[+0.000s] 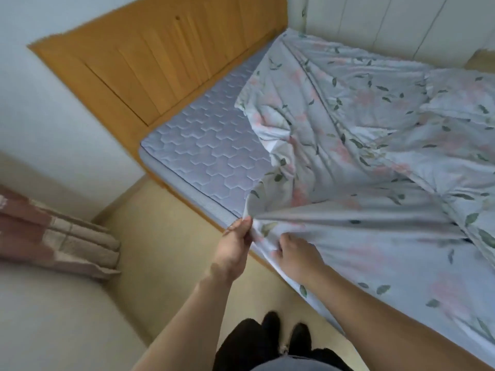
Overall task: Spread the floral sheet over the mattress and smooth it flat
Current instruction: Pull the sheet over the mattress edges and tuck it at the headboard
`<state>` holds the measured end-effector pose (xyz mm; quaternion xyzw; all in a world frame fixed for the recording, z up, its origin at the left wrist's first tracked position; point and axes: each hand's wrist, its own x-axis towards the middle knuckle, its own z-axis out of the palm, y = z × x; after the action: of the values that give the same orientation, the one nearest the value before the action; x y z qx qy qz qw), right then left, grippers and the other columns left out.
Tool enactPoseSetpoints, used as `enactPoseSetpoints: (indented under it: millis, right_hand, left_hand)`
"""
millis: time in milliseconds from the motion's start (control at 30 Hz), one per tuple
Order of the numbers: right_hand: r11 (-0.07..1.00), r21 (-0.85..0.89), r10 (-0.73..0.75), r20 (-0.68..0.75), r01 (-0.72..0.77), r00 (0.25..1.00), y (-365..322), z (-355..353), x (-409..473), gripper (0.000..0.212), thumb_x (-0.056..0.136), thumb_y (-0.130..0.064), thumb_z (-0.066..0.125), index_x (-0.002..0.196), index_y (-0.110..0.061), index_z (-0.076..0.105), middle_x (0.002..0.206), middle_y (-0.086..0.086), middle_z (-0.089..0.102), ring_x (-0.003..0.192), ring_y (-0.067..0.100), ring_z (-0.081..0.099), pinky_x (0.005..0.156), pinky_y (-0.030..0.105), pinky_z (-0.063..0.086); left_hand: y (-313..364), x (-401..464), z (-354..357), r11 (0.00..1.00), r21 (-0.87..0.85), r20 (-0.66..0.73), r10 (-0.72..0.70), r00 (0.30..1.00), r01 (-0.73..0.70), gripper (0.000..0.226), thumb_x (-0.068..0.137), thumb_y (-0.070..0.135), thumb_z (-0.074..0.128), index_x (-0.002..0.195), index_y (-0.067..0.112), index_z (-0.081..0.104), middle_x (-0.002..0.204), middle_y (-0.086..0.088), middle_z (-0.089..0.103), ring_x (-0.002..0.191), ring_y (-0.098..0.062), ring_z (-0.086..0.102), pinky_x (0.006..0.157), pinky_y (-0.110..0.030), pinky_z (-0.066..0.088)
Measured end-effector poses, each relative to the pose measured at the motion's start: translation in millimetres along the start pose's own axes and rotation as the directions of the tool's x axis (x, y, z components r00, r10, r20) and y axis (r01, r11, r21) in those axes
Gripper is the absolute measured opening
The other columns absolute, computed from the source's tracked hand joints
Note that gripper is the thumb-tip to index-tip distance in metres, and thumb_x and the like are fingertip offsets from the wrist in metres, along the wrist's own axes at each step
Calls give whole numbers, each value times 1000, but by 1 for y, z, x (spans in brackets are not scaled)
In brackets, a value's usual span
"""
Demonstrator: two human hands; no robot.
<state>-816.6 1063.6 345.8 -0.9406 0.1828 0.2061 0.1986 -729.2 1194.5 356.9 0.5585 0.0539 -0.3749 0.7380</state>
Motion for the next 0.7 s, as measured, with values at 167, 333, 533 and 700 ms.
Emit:
enactPoseSetpoints:
  millis: [167,333,533,700]
  right_hand:
    - [1000,0,-22,279,23,960,-19,24,9,23,94,-28,40,99,-12,56,104,9,60,100,28,59,73,31,41]
    - [955,-69,268,-216,-288,939,-19,17,14,79,68,-59,68,121,-3,51,106,10,59,93,28,61,68,37,49]
    - [929,-169,302,-172,-330,938,-28,-4,42,35,95,-25,47,128,-13,46,118,7,56,104,26,57,82,34,44]
    - [941,-48,333,-23,-334,943,-34,-21,36,24,100,-24,38,118,-14,51,116,6,56,102,25,60,83,31,43]
  left_hand:
    - [-16,-5,-21,996,-79,-69,-44,997,38,30,102,17,41,109,-1,63,113,-18,65,114,-30,58,108,-39,39]
    - [-4,30,-21,986,-93,82,-133,988,140,38,99,24,41,113,-2,65,129,-18,60,127,-30,51,110,-39,34]
    - [21,82,-25,967,-22,282,-238,929,254,25,93,15,52,109,-1,63,116,-16,64,116,-31,57,111,-41,36]
    - [5,121,-25,853,71,263,-515,815,516,34,99,37,44,125,16,52,125,-2,56,120,-21,53,105,-35,37]
